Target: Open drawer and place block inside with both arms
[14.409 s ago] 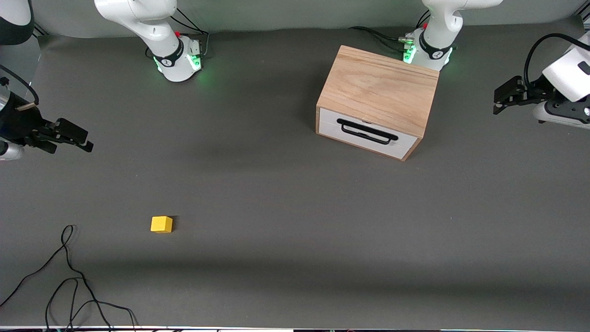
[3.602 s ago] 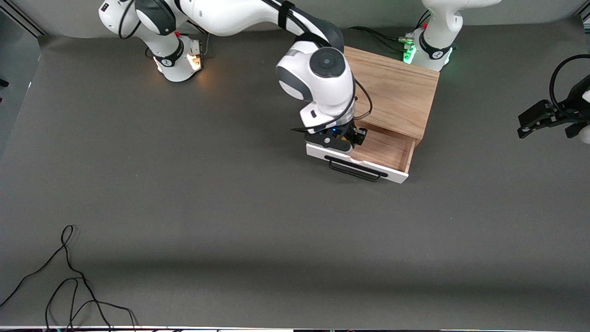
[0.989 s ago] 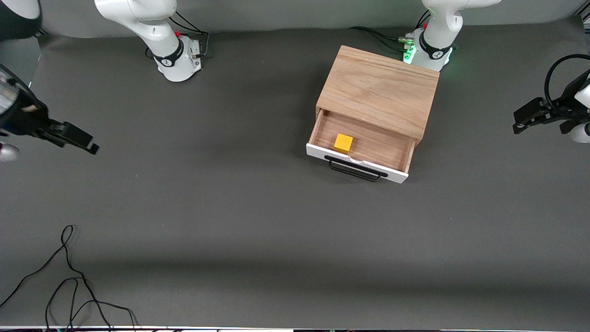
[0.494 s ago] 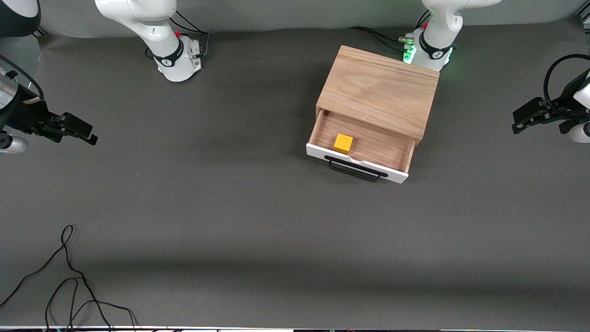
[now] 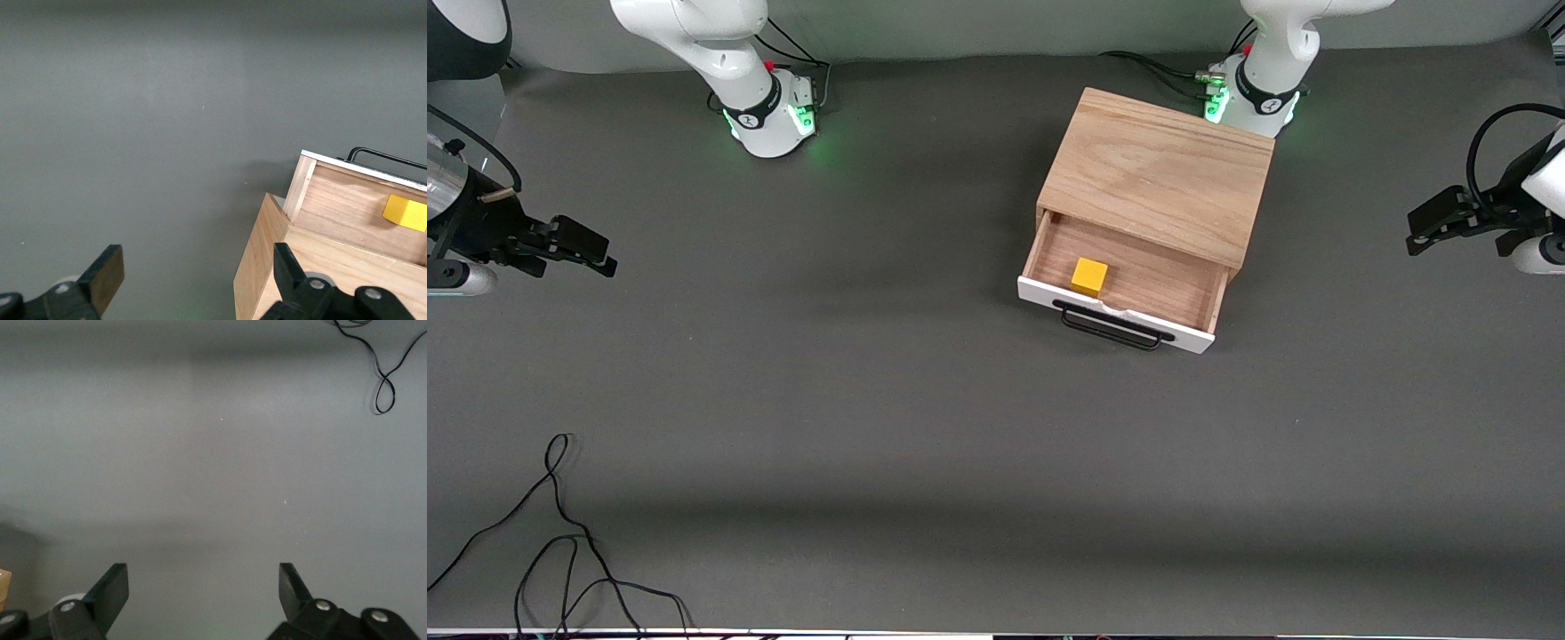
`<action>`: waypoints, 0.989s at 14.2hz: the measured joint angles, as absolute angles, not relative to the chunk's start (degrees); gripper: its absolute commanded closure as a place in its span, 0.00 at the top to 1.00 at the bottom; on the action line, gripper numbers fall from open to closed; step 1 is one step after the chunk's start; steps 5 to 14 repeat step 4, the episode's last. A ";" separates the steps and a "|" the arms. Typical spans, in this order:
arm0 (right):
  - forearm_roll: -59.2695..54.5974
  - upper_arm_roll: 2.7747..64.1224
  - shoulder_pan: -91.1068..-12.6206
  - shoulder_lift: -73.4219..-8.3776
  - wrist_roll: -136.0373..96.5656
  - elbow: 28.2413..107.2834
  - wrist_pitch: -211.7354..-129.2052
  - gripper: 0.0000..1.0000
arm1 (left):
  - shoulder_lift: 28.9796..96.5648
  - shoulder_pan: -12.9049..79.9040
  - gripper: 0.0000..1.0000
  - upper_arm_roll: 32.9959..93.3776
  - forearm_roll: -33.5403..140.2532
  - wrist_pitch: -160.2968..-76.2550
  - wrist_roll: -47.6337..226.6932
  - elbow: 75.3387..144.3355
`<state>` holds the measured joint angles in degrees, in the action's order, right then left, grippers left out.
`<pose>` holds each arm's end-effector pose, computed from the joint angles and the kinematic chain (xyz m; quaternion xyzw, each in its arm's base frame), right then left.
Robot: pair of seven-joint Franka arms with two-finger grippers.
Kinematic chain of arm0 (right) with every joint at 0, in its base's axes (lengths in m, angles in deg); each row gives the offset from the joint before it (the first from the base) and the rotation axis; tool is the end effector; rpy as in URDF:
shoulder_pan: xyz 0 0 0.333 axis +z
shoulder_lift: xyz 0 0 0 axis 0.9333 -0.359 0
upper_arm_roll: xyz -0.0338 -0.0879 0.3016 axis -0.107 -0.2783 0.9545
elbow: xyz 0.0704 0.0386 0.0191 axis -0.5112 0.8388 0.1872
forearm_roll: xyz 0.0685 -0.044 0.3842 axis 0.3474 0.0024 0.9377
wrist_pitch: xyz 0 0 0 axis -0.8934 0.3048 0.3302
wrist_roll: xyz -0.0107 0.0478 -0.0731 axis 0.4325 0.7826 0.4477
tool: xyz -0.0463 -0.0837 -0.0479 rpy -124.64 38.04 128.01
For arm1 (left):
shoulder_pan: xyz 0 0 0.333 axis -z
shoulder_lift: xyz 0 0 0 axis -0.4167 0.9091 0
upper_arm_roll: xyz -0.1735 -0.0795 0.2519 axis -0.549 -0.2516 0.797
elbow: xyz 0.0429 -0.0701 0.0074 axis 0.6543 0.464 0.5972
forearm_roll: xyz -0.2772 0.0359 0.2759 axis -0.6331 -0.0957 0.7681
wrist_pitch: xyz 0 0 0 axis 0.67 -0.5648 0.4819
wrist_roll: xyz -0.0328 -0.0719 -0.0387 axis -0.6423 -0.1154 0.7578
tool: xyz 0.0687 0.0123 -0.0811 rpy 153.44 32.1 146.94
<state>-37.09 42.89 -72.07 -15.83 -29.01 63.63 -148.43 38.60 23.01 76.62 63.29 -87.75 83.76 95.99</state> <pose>0.5503 0.0128 0.6060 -0.9994 0.0304 -0.0010 0.0182 0.5557 -0.0283 0.6403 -0.9997 0.0213 0.0064 0.0073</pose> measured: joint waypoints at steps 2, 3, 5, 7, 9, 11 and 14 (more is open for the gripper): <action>-37.09 42.94 -72.07 -16.05 -28.98 63.63 -148.43 1.00 | 38.60 23.01 1.00 76.62 63.29 -87.74 83.76 95.99; -37.09 42.95 -72.07 -16.11 -28.98 63.63 -148.43 1.00 | 38.60 23.01 1.00 76.62 63.28 -87.74 83.76 95.99; -37.09 42.96 -72.07 -16.12 -28.98 63.63 -148.43 1.00 | 38.60 23.01 1.00 76.62 63.28 -87.74 83.76 95.99; -37.09 42.96 -72.07 -16.12 -28.98 63.63 -148.43 1.00 | 38.60 23.01 1.00 76.62 63.28 -87.74 83.76 95.99; -37.09 42.96 -72.07 -16.12 -28.98 63.63 -148.43 1.00 | 38.60 23.01 1.00 76.62 63.28 -87.74 83.76 95.99; -37.09 42.96 -72.07 -16.12 -28.98 63.63 -148.43 1.00 | 38.60 23.01 1.00 76.62 63.28 -87.74 83.76 95.99; -37.09 42.96 -72.07 -16.12 -28.98 63.63 -148.43 1.00 | 38.60 23.01 1.00 76.62 63.28 -87.74 83.76 95.99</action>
